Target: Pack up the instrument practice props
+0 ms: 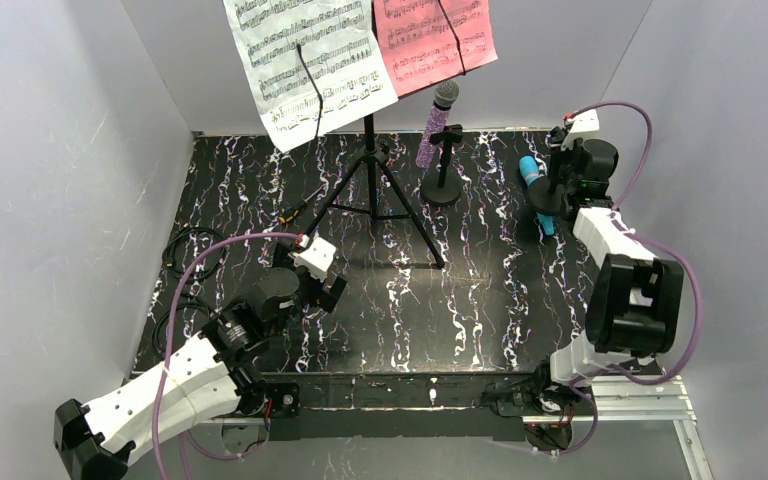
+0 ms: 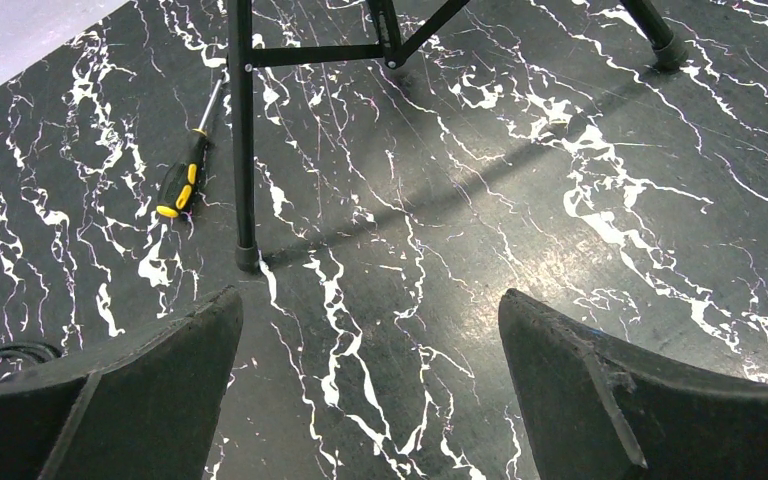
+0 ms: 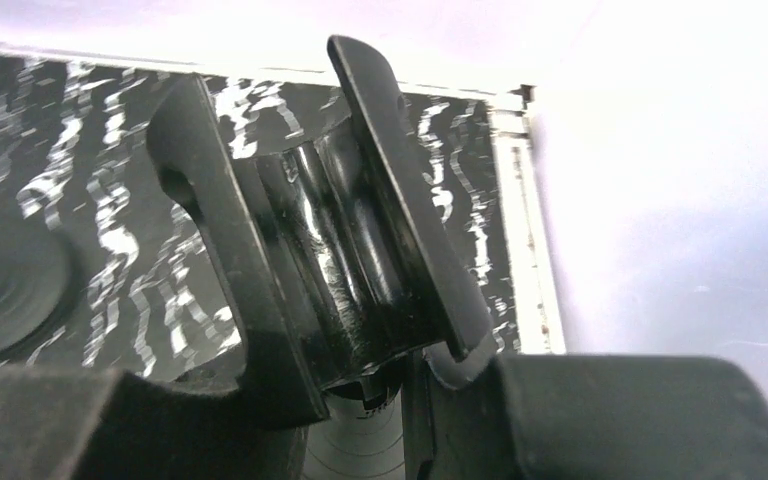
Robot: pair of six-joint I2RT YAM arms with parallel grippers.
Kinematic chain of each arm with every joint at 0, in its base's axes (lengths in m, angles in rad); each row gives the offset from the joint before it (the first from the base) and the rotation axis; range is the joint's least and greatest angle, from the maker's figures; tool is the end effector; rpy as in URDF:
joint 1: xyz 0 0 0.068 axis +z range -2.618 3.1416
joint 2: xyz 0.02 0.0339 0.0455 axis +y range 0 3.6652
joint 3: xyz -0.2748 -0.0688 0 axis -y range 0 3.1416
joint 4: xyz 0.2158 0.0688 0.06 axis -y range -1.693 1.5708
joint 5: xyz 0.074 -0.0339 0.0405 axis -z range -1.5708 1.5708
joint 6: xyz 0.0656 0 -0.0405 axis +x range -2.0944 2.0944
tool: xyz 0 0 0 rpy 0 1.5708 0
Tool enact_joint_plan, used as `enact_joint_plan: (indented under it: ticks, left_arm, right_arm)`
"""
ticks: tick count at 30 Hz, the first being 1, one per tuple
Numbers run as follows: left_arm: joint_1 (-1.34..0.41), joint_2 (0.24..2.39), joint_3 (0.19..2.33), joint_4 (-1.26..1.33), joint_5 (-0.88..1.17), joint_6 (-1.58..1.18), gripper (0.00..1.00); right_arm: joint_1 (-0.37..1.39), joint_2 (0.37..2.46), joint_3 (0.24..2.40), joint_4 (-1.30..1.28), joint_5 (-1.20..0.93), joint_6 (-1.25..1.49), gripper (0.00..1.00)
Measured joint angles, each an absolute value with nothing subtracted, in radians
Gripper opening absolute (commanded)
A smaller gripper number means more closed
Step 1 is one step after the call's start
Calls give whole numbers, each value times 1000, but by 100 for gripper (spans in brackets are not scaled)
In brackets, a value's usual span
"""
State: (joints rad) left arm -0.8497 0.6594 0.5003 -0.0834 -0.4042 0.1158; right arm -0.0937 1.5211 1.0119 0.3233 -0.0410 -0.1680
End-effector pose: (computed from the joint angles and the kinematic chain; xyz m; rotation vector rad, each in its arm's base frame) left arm 0.1222 -0.1000 0.2747 0.5714 1.7029 -0.1589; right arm 0.3598 -0.0311 0.3094 -0.0952 1.7565 -0.1546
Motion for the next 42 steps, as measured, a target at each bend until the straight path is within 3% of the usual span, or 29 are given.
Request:
enact_joint_plan:
  ticks: [9, 22, 26, 33, 37, 42]
  left_arm:
    - [-850, 665, 500, -84, -427, 127, 98]
    - [-850, 690, 500, -83, -464, 146, 98]
    - [-850, 702, 500, -83, -472, 150, 98]
    - [-850, 707, 500, -83, -483, 156, 98]
    - [-847, 712, 500, -83, -483, 157, 98]
    - [-846, 712, 500, -83, -483, 157, 98]
  right_arm:
    - [-149, 1774, 1143, 542, 118, -160, 1]
    - [-181, 2056, 1336, 632, 136, -105, 3]
    - [-183, 2103, 1378, 639, 136, -80, 18]
    - [-187, 2107, 1379, 646, 134, -52, 61]
    - [-189, 2104, 1378, 671, 126, -54, 80]
    - [-191, 2058, 1348, 683, 129, -58, 90]
